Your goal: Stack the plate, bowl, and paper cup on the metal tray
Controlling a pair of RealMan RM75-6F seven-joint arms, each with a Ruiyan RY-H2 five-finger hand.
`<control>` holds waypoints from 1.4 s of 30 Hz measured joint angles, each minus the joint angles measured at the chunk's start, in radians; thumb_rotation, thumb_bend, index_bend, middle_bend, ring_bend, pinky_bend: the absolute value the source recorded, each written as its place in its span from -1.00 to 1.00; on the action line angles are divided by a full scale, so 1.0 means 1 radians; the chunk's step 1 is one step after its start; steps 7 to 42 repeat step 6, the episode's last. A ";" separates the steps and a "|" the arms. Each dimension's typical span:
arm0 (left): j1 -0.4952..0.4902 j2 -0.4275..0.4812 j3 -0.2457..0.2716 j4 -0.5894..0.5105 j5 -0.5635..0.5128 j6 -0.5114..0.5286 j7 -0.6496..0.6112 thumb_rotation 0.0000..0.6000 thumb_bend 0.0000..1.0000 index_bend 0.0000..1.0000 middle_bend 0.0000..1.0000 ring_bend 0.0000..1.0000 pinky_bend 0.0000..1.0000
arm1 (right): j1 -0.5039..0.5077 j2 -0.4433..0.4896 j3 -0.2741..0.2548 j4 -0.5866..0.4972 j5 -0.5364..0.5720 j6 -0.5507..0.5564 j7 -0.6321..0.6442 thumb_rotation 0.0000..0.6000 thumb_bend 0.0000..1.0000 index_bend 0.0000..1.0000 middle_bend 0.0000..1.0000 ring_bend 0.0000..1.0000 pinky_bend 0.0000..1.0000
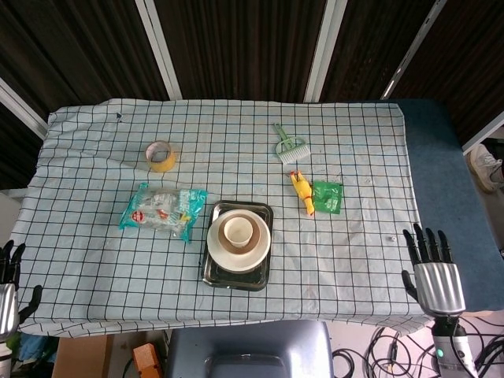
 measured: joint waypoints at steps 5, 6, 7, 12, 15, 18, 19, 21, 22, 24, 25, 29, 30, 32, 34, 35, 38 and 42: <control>0.003 0.011 0.005 -0.018 0.003 -0.003 0.010 1.00 -0.25 -1.00 -1.00 -1.00 -1.00 | -0.026 0.012 0.023 0.000 -0.040 -0.015 0.029 1.00 -0.37 -1.00 -1.00 -1.00 -1.00; 0.004 0.010 0.005 -0.017 0.005 0.000 0.012 1.00 -0.25 -1.00 -1.00 -1.00 -1.00 | -0.029 0.014 0.026 -0.001 -0.044 -0.020 0.032 1.00 -0.37 -1.00 -1.00 -1.00 -1.00; 0.004 0.010 0.005 -0.017 0.005 0.000 0.012 1.00 -0.25 -1.00 -1.00 -1.00 -1.00 | -0.029 0.014 0.026 -0.001 -0.044 -0.020 0.032 1.00 -0.37 -1.00 -1.00 -1.00 -1.00; 0.004 0.010 0.005 -0.017 0.005 0.000 0.012 1.00 -0.25 -1.00 -1.00 -1.00 -1.00 | -0.029 0.014 0.026 -0.001 -0.044 -0.020 0.032 1.00 -0.37 -1.00 -1.00 -1.00 -1.00; 0.004 0.010 0.005 -0.017 0.005 0.000 0.012 1.00 -0.25 -1.00 -1.00 -1.00 -1.00 | -0.029 0.014 0.026 -0.001 -0.044 -0.020 0.032 1.00 -0.37 -1.00 -1.00 -1.00 -1.00; 0.004 0.010 0.005 -0.017 0.005 0.000 0.012 1.00 -0.25 -1.00 -1.00 -1.00 -1.00 | -0.029 0.014 0.026 -0.001 -0.044 -0.020 0.032 1.00 -0.37 -1.00 -1.00 -1.00 -1.00; 0.004 0.010 0.005 -0.017 0.005 0.000 0.012 1.00 -0.25 -1.00 -1.00 -1.00 -1.00 | -0.029 0.014 0.026 -0.001 -0.044 -0.020 0.032 1.00 -0.37 -1.00 -1.00 -1.00 -1.00; 0.004 0.010 0.005 -0.017 0.005 0.000 0.012 1.00 -0.25 -1.00 -1.00 -1.00 -1.00 | -0.029 0.014 0.026 -0.001 -0.044 -0.020 0.032 1.00 -0.37 -1.00 -1.00 -1.00 -1.00; 0.004 0.010 0.005 -0.017 0.005 0.000 0.012 1.00 -0.25 -1.00 -1.00 -1.00 -1.00 | -0.029 0.014 0.026 -0.001 -0.044 -0.020 0.032 1.00 -0.37 -1.00 -1.00 -1.00 -1.00; 0.004 0.010 0.005 -0.017 0.005 0.000 0.012 1.00 -0.25 -1.00 -1.00 -1.00 -1.00 | -0.029 0.014 0.026 -0.001 -0.044 -0.020 0.032 1.00 -0.37 -1.00 -1.00 -1.00 -1.00; 0.004 0.010 0.005 -0.017 0.005 0.000 0.012 1.00 -0.25 -1.00 -1.00 -1.00 -1.00 | -0.029 0.014 0.026 -0.001 -0.044 -0.020 0.032 1.00 -0.37 -1.00 -1.00 -1.00 -1.00; 0.004 0.010 0.005 -0.017 0.005 0.000 0.012 1.00 -0.25 -1.00 -1.00 -1.00 -1.00 | -0.029 0.014 0.026 -0.001 -0.044 -0.020 0.032 1.00 -0.37 -1.00 -1.00 -1.00 -1.00; 0.004 0.010 0.005 -0.017 0.005 0.000 0.012 1.00 -0.25 -1.00 -1.00 -1.00 -1.00 | -0.029 0.014 0.026 -0.001 -0.044 -0.020 0.032 1.00 -0.37 -1.00 -1.00 -1.00 -1.00; 0.004 0.010 0.005 -0.017 0.005 0.000 0.012 1.00 -0.25 -1.00 -1.00 -1.00 -1.00 | -0.029 0.014 0.026 -0.001 -0.044 -0.020 0.032 1.00 -0.37 -1.00 -1.00 -1.00 -1.00; 0.004 0.010 0.005 -0.017 0.005 0.000 0.012 1.00 -0.25 -1.00 -1.00 -1.00 -1.00 | -0.029 0.014 0.026 -0.001 -0.044 -0.020 0.032 1.00 -0.37 -1.00 -1.00 -1.00 -1.00; 0.004 0.010 0.005 -0.017 0.005 0.000 0.012 1.00 -0.25 -1.00 -1.00 -1.00 -1.00 | -0.029 0.014 0.026 -0.001 -0.044 -0.020 0.032 1.00 -0.37 -1.00 -1.00 -1.00 -1.00; 0.004 0.010 0.005 -0.017 0.005 0.000 0.012 1.00 -0.25 -1.00 -1.00 -1.00 -1.00 | -0.029 0.014 0.026 -0.001 -0.044 -0.020 0.032 1.00 -0.37 -1.00 -1.00 -1.00 -1.00; 0.004 0.010 0.005 -0.017 0.005 0.000 0.012 1.00 -0.25 -1.00 -1.00 -1.00 -1.00 | -0.029 0.014 0.026 -0.001 -0.044 -0.020 0.032 1.00 -0.37 -1.00 -1.00 -1.00 -1.00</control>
